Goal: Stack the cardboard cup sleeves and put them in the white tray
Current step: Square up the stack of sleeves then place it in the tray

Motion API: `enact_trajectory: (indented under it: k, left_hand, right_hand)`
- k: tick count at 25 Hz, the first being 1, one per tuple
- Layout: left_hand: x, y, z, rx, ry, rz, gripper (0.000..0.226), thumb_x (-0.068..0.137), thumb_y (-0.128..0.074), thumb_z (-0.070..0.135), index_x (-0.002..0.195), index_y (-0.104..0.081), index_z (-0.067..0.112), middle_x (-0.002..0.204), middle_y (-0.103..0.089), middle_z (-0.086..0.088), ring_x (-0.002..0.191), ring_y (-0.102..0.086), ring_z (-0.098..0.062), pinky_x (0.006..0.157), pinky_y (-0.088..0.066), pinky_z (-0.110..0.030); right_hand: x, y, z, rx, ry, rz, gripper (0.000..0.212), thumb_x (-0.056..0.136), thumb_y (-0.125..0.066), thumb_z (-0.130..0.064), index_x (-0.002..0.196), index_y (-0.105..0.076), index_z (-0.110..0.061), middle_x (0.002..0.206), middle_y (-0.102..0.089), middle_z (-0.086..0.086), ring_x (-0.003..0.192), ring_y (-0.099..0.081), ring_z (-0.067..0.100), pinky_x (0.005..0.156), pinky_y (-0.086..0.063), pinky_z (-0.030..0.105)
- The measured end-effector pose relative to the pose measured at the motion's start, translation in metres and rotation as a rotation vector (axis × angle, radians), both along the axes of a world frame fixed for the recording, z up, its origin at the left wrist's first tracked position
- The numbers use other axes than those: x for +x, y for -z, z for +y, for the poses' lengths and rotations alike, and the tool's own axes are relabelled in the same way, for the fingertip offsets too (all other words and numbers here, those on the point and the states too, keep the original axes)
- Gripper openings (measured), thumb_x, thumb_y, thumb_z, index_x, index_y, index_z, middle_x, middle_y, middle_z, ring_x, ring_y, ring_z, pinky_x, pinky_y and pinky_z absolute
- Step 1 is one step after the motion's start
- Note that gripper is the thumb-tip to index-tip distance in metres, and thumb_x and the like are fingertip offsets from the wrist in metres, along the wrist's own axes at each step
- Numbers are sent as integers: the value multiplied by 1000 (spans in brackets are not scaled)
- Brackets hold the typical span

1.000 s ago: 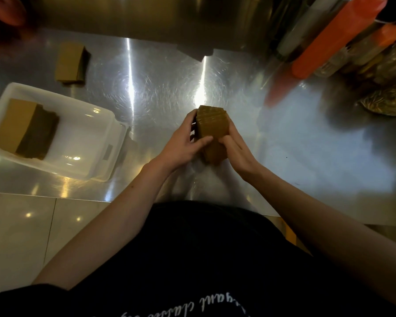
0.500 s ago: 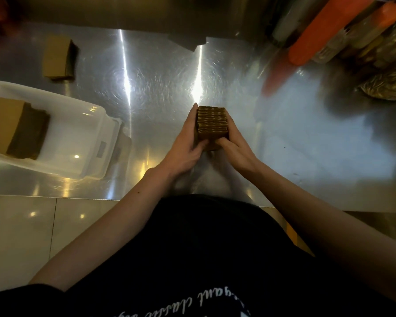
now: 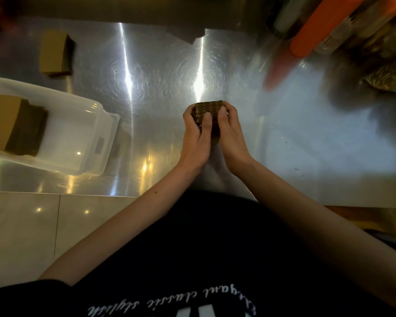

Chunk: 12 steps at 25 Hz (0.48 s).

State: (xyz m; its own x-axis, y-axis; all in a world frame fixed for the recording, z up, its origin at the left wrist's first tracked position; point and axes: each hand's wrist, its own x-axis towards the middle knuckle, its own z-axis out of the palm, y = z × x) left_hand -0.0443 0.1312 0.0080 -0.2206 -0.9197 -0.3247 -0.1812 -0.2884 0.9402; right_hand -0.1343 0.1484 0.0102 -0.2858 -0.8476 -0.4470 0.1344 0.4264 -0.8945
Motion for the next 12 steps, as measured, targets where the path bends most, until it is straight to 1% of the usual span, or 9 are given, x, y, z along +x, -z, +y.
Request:
enact_trajectory:
  k: [3, 5, 7, 9, 10, 12]
  left_hand:
    - [-4, 2, -1, 26, -81, -3, 31, 105, -35, 34, 131, -31, 17, 109, -55, 8, 92, -62, 0, 78, -52, -18]
    - [-7, 2, -3, 20, -140, -48, 31, 105, -34, 35, 128, -34, 13, 102, -56, 10, 84, -61, 1, 74, -51, -18]
    - [-11, 1, -5, 18, -161, -97, 33, 106, -31, 36, 131, -38, 15, 98, -57, 12, 82, -60, 6, 71, -49, -12]
    - [-14, 0, -8, 30, -148, -121, 39, 106, -29, 37, 139, -41, 18, 105, -56, 15, 90, -57, 9, 75, -46, -5]
    - [-15, 0, -8, 34, -142, -125, 41, 106, -29, 37, 141, -41, 18, 111, -56, 14, 94, -56, 9, 79, -45, -4]
    - [-17, 3, -7, 21, -137, -136, 42, 106, -28, 36, 140, -43, 16, 124, -56, 6, 101, -55, 6, 84, -45, -5]
  right_hand:
    - [5, 2, -3, 5, 55, 4, 32, 105, -34, -37, 128, -43, -17, 111, -59, -3, 95, -62, 3, 75, -52, 14]
    - [7, 2, -5, 8, 65, 34, 30, 104, -35, -37, 124, -43, -15, 108, -59, 0, 93, -62, 7, 74, -53, 17]
    - [7, 4, -7, 1, 101, 54, 30, 104, -36, -35, 122, -46, -14, 109, -61, 3, 94, -64, 12, 77, -55, 22]
    - [4, 9, -10, -4, 147, 33, 33, 104, -38, -36, 121, -53, -13, 111, -65, 6, 99, -66, 16, 85, -57, 31]
    - [3, 12, -12, -1, 158, 12, 34, 103, -38, -38, 121, -56, -14, 111, -66, 6, 101, -66, 17, 88, -57, 35]
    - [0, 16, -13, 23, 159, -21, 37, 103, -37, -38, 120, -58, -13, 111, -67, 8, 102, -67, 20, 89, -57, 37]
